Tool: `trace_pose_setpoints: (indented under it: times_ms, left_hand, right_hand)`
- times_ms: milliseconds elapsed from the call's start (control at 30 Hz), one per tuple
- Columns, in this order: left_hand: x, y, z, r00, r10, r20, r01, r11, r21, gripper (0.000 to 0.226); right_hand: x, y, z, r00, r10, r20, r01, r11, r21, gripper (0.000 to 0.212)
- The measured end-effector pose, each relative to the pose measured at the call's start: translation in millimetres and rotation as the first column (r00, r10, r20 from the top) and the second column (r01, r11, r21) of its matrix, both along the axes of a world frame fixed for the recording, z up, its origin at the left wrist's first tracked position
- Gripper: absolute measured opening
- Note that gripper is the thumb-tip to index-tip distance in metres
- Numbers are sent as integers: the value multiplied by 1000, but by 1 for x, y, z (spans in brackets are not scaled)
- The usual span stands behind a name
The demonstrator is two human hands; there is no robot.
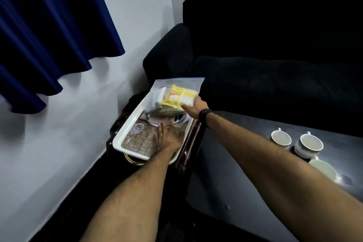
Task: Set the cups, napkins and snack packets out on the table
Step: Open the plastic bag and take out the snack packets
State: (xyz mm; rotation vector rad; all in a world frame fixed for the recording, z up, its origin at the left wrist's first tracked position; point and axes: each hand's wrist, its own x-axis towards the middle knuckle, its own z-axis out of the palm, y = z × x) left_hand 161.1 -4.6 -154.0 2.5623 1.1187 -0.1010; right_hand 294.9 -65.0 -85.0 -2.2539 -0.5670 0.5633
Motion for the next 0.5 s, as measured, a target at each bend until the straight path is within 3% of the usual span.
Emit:
trace_pose_setpoints:
  times_ms: [167,267,400,500]
  left_hand:
    - [10,3,-25,998,25,-55,-26,1000,-10,71]
    - [7,1,-30,998,39,-44,-37,998,43,70]
    - [9,1,-33,999,39,-27,-38,998,50,70]
    - [9,3,-35,998,49,-32,-47,997,58,69]
  right_hand:
    - [21,27,-13,986,-150,-69,149,989,-15,85]
    - [27,40,-22,980,-195,37,198,974,-110,79]
    - [24,58,-30,976,-179,127,193,976,-105,72]
    - [19,64,-33,961,-271,-60,275,959,68,86]
